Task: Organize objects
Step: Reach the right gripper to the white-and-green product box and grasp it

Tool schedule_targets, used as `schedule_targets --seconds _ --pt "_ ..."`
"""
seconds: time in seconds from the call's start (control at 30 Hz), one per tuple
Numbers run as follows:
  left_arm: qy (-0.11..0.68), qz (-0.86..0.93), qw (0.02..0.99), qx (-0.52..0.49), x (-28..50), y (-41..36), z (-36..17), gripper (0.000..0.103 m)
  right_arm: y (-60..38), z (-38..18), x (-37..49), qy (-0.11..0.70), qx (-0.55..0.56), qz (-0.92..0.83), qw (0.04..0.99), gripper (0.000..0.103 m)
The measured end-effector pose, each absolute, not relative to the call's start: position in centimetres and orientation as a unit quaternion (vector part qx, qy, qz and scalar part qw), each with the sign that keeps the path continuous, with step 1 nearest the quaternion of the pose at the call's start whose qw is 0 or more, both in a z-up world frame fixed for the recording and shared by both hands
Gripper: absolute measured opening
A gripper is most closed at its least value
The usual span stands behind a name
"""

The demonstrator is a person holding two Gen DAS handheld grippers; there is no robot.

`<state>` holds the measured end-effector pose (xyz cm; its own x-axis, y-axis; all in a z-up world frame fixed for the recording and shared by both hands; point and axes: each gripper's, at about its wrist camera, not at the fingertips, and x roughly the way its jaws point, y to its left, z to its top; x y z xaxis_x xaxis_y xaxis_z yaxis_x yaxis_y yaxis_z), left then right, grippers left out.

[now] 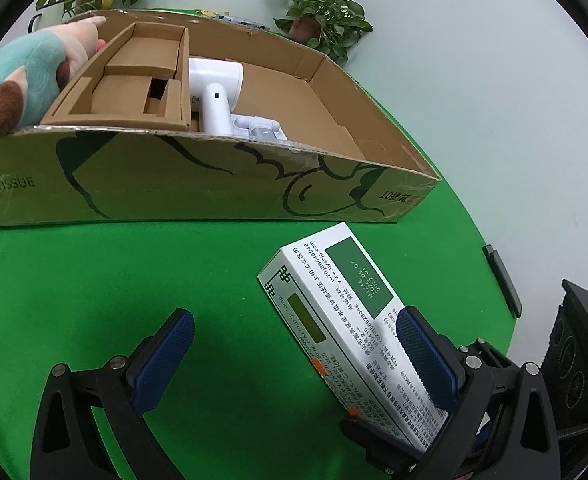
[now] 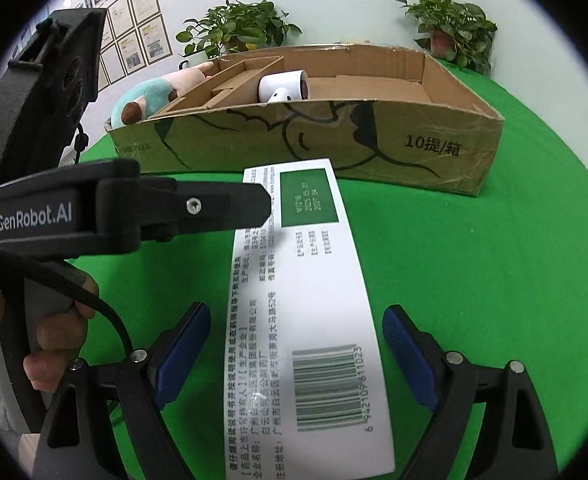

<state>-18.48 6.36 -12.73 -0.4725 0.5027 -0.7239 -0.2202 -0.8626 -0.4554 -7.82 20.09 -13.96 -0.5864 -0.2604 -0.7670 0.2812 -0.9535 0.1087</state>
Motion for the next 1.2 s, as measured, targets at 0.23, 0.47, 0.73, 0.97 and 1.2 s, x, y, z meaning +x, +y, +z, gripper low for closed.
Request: schedule_targets --seconds 0.23,0.47,0.73,0.97,1.2 --pt "-0.16 0.838 0.215 -0.476 -18.6 6.4 -13.1 0.096 20.3 -14.1 -8.2 -0.054 0.449 -0.865 0.218 0.085" --pt "-0.165 0.831 0.216 -0.485 -18.9 6.9 -13.1 0.078 20.8 -13.9 -9.0 -0.09 0.462 -0.85 0.235 0.071" --pt "-0.182 0.816 0.235 -0.496 -18.4 7.3 -13.4 0.061 19.9 -13.8 -8.5 -0.058 0.456 -0.861 0.218 0.069" --pt "-0.182 0.815 0.237 -0.497 -18.0 7.8 -13.3 0.054 18.0 -14.1 -7.4 0.029 0.444 -0.878 0.178 0.069" --pt "-0.17 0.825 0.232 -0.487 -17.1 8.4 -12.6 0.045 19.1 -14.0 -7.3 -0.008 0.449 -0.876 0.174 0.066"
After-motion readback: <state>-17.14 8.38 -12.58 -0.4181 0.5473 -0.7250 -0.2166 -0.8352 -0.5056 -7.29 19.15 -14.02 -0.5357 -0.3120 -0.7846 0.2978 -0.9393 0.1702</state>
